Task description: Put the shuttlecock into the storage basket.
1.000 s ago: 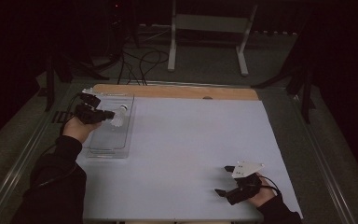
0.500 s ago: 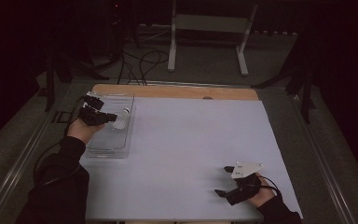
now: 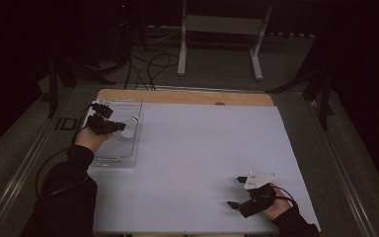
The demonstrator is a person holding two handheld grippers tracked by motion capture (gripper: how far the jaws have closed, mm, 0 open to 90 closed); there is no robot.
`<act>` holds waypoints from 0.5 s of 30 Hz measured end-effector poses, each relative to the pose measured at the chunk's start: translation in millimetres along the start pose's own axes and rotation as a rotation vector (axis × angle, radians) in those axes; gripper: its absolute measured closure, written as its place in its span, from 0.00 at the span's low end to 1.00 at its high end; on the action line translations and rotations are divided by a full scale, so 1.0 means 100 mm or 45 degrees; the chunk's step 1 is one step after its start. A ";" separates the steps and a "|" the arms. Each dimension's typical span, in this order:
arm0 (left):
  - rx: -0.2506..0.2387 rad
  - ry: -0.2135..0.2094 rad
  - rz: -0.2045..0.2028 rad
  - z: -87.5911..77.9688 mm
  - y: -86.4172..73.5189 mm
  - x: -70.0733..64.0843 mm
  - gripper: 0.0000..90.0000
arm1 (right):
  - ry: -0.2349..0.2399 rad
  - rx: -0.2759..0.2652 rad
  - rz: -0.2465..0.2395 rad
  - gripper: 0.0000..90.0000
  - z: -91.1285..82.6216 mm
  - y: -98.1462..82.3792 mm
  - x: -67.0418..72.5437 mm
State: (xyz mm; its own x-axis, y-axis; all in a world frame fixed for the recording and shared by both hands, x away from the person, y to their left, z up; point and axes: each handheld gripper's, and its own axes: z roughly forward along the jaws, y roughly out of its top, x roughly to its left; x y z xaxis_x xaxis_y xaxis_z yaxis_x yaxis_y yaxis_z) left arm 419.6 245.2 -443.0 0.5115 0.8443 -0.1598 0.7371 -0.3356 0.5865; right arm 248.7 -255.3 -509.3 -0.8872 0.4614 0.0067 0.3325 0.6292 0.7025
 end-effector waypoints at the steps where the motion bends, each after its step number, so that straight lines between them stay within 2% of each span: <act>1: -0.002 0.019 -0.004 0.00 0.00 0.01 0.99 | 0.002 -0.001 0.002 0.11 0.00 0.00 0.00; 2: -0.010 0.031 -0.018 0.00 -0.01 0.02 0.99 | 0.002 0.000 0.003 0.11 0.00 0.00 0.00; 4: -0.008 0.018 -0.025 0.01 -0.01 0.03 0.99 | 0.006 -0.001 0.000 0.11 0.00 0.00 0.00; 7: 0.006 0.015 -0.012 0.04 -0.01 0.02 0.99 | 0.007 0.006 0.002 0.11 0.00 -0.01 0.00; 15: 0.017 0.014 -0.017 0.07 -0.02 0.02 0.96 | 0.012 0.010 0.001 0.11 0.00 0.00 0.00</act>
State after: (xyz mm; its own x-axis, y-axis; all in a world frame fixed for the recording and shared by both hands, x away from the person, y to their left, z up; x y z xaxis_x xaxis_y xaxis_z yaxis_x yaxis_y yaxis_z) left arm 421.8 244.4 -450.3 0.4965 0.8533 -0.1591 0.7498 -0.3294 0.5738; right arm 248.9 -255.5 -509.8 -0.8896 0.4564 0.0140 0.3361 0.6337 0.6967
